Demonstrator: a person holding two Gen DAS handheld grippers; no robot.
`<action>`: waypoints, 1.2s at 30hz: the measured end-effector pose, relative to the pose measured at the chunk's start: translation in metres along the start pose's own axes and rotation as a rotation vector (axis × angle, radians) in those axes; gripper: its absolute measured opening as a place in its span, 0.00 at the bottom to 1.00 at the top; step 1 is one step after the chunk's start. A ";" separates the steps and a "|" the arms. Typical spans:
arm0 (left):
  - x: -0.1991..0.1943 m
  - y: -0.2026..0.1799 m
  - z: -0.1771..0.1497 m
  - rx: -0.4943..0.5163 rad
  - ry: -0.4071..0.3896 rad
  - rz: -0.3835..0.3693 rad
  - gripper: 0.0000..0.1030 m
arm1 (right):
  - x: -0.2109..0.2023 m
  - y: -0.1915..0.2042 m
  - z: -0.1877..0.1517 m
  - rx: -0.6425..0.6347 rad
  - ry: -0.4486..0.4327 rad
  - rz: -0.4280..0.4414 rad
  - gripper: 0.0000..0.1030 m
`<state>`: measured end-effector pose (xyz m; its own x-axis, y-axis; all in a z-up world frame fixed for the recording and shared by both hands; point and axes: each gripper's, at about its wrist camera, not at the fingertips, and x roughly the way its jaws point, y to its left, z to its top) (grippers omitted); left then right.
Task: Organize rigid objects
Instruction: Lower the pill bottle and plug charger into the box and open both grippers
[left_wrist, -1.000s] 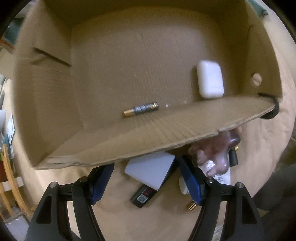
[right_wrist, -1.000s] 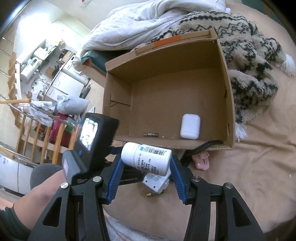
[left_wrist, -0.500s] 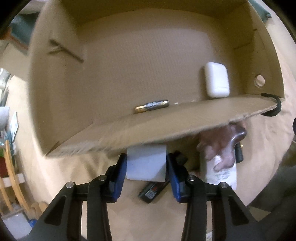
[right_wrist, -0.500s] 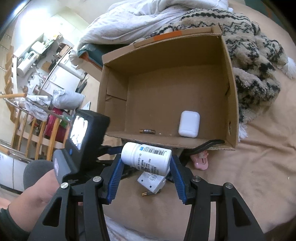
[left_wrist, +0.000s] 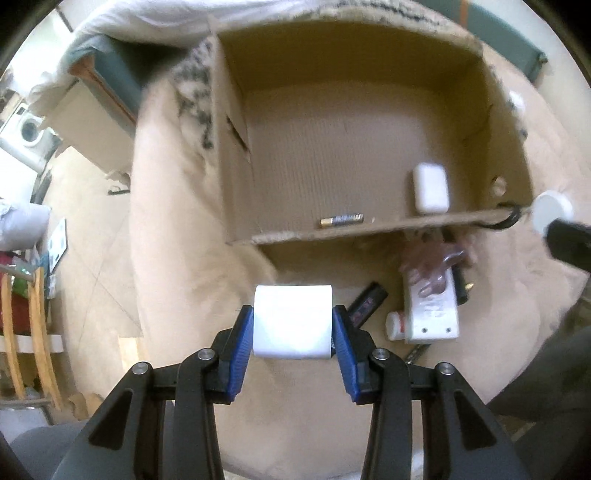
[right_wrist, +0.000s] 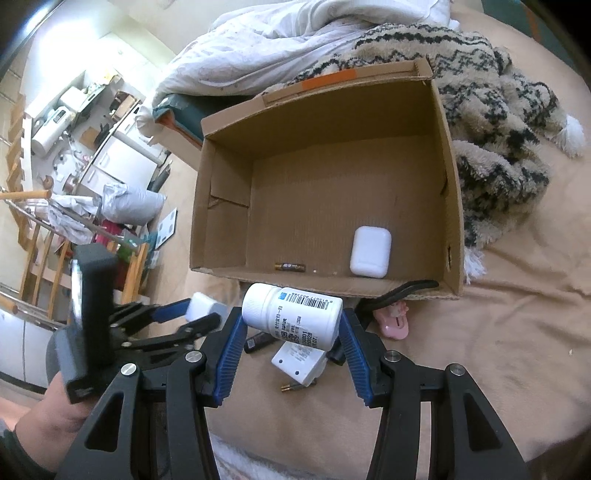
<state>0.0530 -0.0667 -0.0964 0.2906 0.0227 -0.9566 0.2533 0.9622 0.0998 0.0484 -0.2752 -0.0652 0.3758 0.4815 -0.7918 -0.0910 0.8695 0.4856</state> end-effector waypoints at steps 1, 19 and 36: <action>-0.004 0.001 0.005 -0.002 -0.020 0.001 0.37 | -0.001 0.001 0.001 -0.005 -0.005 -0.004 0.53; -0.021 0.002 0.109 -0.003 -0.196 0.040 0.37 | 0.040 -0.015 0.041 0.011 -0.024 -0.035 0.53; 0.030 0.002 0.114 -0.068 -0.204 0.050 0.37 | 0.091 -0.025 0.044 0.041 0.067 -0.114 0.53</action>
<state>0.1669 -0.0950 -0.0936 0.4834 0.0227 -0.8751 0.1726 0.9776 0.1207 0.1250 -0.2583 -0.1334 0.3194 0.3870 -0.8650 -0.0124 0.9144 0.4046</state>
